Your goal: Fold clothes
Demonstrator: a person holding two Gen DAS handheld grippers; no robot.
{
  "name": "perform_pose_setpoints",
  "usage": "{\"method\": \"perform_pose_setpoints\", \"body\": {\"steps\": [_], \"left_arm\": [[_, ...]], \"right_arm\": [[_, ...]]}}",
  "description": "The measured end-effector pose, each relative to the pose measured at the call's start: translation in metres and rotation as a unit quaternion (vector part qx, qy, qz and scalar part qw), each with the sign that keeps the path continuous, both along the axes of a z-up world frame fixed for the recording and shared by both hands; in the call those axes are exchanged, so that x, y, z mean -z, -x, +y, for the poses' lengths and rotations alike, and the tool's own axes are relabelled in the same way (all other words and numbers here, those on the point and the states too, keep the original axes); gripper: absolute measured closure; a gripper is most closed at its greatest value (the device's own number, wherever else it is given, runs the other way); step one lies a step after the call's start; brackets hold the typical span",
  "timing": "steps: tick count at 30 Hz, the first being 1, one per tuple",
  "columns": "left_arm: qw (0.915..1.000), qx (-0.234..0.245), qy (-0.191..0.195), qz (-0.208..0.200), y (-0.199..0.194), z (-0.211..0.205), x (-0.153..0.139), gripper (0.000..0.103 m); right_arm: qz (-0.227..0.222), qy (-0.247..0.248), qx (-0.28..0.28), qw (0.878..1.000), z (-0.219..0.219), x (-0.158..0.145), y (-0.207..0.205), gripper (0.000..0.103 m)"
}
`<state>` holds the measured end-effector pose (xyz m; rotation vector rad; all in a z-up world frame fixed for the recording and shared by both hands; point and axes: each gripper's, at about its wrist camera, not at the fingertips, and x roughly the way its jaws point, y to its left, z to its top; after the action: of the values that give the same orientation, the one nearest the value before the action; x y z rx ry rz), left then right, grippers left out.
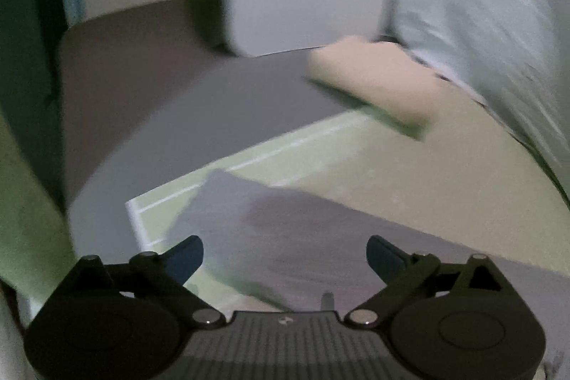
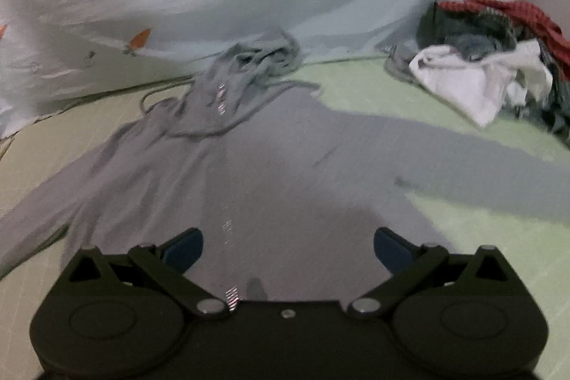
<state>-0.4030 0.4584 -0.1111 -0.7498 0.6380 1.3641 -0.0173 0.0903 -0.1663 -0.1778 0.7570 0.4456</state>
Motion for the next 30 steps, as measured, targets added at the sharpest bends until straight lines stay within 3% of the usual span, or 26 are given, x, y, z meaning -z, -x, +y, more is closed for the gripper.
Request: {"method": "perform_pose_setpoints", "body": {"steps": [8, 13, 15, 21, 23, 27, 30], "left_arm": [[0.9894, 0.142, -0.008, -0.027, -0.11, -0.049, -0.009, 0.003], [0.9758, 0.217, -0.017, 0.014, -0.174, -0.069, -0.007, 0.003], [0.9709, 0.236, -0.018, 0.036, -0.195, -0.069, -0.005, 0.003], [0.9651, 0.249, 0.001, 0.083, -0.225, -0.062, 0.004, 0.003], [0.9639, 0.252, 0.009, 0.086, -0.229, -0.06, 0.007, 0.003], [0.9617, 0.255, 0.021, 0.1, -0.235, -0.057, 0.014, 0.003], [0.9613, 0.256, 0.025, 0.098, -0.234, -0.055, 0.016, 0.003]], "right_arm": [[-0.012, 0.012, -0.014, 1.0, -0.017, -0.014, -0.09, 0.002], [0.01, 0.001, -0.042, 0.999, -0.006, -0.001, -0.163, 0.029], [0.013, 0.009, -0.065, 0.998, 0.006, 0.006, -0.187, 0.053], [0.046, 0.019, -0.148, 0.988, 0.037, 0.03, -0.23, 0.072], [0.043, 0.014, -0.171, 0.984, 0.042, 0.031, -0.235, 0.097], [0.006, 0.043, -0.179, 0.983, 0.052, 0.029, -0.245, 0.101], [0.007, 0.046, -0.162, 0.986, 0.061, 0.032, -0.262, 0.101]]}}
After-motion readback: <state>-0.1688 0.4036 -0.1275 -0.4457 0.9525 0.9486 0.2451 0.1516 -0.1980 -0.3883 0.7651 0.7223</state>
